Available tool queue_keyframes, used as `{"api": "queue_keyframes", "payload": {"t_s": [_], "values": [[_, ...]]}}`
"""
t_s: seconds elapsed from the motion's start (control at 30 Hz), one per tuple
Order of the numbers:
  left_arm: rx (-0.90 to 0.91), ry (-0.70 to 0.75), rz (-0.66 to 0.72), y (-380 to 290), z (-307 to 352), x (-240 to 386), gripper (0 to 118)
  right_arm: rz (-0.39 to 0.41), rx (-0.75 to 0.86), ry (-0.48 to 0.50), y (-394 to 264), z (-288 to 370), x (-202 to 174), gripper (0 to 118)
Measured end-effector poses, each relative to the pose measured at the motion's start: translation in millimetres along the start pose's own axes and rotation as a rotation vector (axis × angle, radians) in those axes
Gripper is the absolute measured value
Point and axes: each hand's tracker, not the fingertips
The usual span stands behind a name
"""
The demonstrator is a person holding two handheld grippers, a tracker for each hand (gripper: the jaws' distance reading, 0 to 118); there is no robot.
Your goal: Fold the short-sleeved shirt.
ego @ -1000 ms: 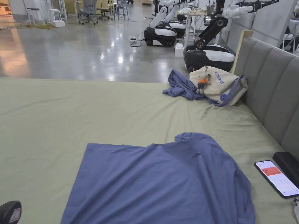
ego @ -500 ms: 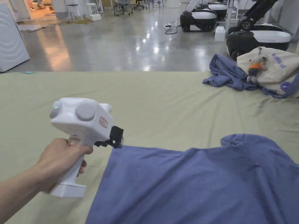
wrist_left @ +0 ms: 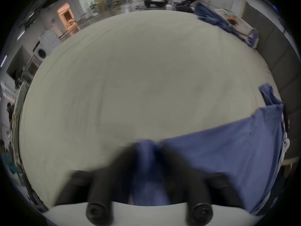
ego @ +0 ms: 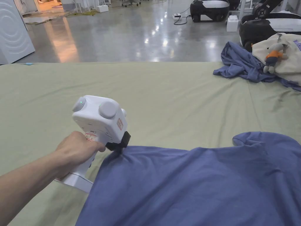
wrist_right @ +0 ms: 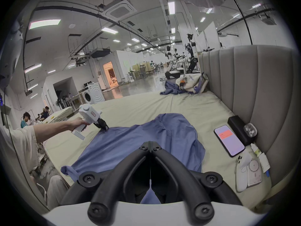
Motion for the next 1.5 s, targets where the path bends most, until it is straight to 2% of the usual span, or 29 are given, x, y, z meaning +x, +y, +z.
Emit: {"api": "queue_keyframes", "payload": {"t_s": [0.03,0.1,0.13,0.2,0.27,0.37,0.4,0.43,0.47,0.5,0.53,0.57,0.67,0.7,0.83,0.93,0.97,1.0,1.03,1.13,1.17,1.2,1.23,1.27,1.3,1.33,1.4,1.43,1.5], "values": [[0.003,0.041,-0.054,-1.1,1.7,8.3,4,-0.002,-0.008,-0.002,-1.8,-2.2,1.2,2],[-0.091,0.042,-0.114,3.6,-6.3,13.0,4,-0.012,-0.035,-0.002,-3.8,-9.3,4.1,2],[-0.052,0.068,-0.126,0.8,-4.4,17.0,4,-0.02,-0.045,0.001,-2.9,-12.2,7.8,2],[-0.016,0.034,-0.107,-0.3,3.5,14.8,4,-0.04,-0.09,0.051,7.7,-29.5,15.5,2],[0.03,-0.004,-0.069,-5.6,15.8,13.3,4,-0.006,-0.139,0.061,33.0,-59.0,22.9,2],[0.049,-0.016,-0.067,-8.1,34.7,10.1,4,0.083,-0.214,0.011,82.0,-130.4,33.0,4],[0.054,-0.013,-0.057,-7.5,38.4,8.9,4,0.141,-0.254,-0.021,99.0,-161.8,37.7,12],[0.054,-0.02,-0.061,-6.4,40.5,7.0,4,0.165,-0.293,-0.044,112.1,-190.6,41.7,27],[0.062,-0.02,-0.067,-5.4,42.4,6.2,4,0.205,-0.326,-0.083,124.4,-225.0,45.7,52],[0.066,-0.018,-0.075,-3.6,42.3,5.4,4,0.247,-0.407,-0.092,133.7,-262.6,49.8,91],[0.066,-0.022,-0.08,-2.8,41.6,6.3,4,0.266,-0.45,-0.108,138.7,-292.3,55.5,111],[0.065,-0.021,-0.079,-1.3,39.8,5.1,4,0.281,-0.545,-0.112,141.0,-329.4,62.5,115],[0.064,-0.029,-0.08,-1.3,33.0,4.7,4,0.114,-0.632,-0.125,140.3,-399.3,82.6,114],[0.052,-0.04,-0.082,-0.7,28.8,3.4,4,0.089,-0.598,-0.183,138.0,-414.7,87.1,114],[0.03,-0.04,-0.087,-2.3,13.9,-1.5,4,0.142,-0.703,-0.295,125.9,-451.1,95.5,112],[0.008,-0.052,-0.07,-4.1,5.1,-5.6,4,0.117,-0.783,-0.227,108.5,-459.4,92.3,103],[0.008,-0.042,-0.075,-4.9,3.8,-5.9,4,0.128,-0.801,-0.238,102.8,-464.0,89.6,103],[0.005,-0.043,-0.08,-4.7,3.3,-7.0,4,0.146,-0.818,-0.248,97.8,-467.0,86.4,95],[0.005,-0.047,-0.078,-5.7,3.6,-7.6,4,0.164,-0.777,-0.266,98.6,-465.1,84.9,94],[0.012,-0.055,-0.075,-6.6,5.5,-7.8,4,0.1,-0.793,-0.262,105.9,-460.2,87.3,90],[0.022,-0.052,-0.081,-8.8,8.4,-6.4,4,0.089,-0.783,-0.274,109.7,-455.3,86.4,78],[0.021,-0.051,-0.084,-8.4,9.6,-6.1,4,0.092,-0.762,-0.277,115.2,-451.0,85.5,48],[0.025,-0.055,-0.087,-8.2,11.0,-6.8,4,0.089,-0.739,-0.276,116.8,-446.7,83.2,8],[0.028,-0.061,-0.083,-7.8,12.0,-7.5,4,0.136,-0.696,-0.249,114.7,-441.4,78.7,4],[0.036,-0.06,-0.077,-9.9,14.4,-5.3,4,0.146,-0.691,-0.217,111.6,-439.8,76.6,4],[0.045,-0.063,-0.072,-10.7,14.8,-4.9,4,0.093,-0.694,-0.178,108.7,-437.1,76.7,4],[0.098,-0.079,-0.057,-15.9,17.4,-3.1,4,-0.056,-0.583,-0.093,103.1,-427.5,78.2,4],[0.119,-0.095,-0.044,-19.3,19.4,-1.8,4,-0.103,-0.563,-0.03,101.0,-423.0,79.0,4],[0.196,-0.138,-0.033,-30.5,30.5,1.1,4,-0.154,-0.471,0.025,106.8,-402.1,79.4,4]]}}
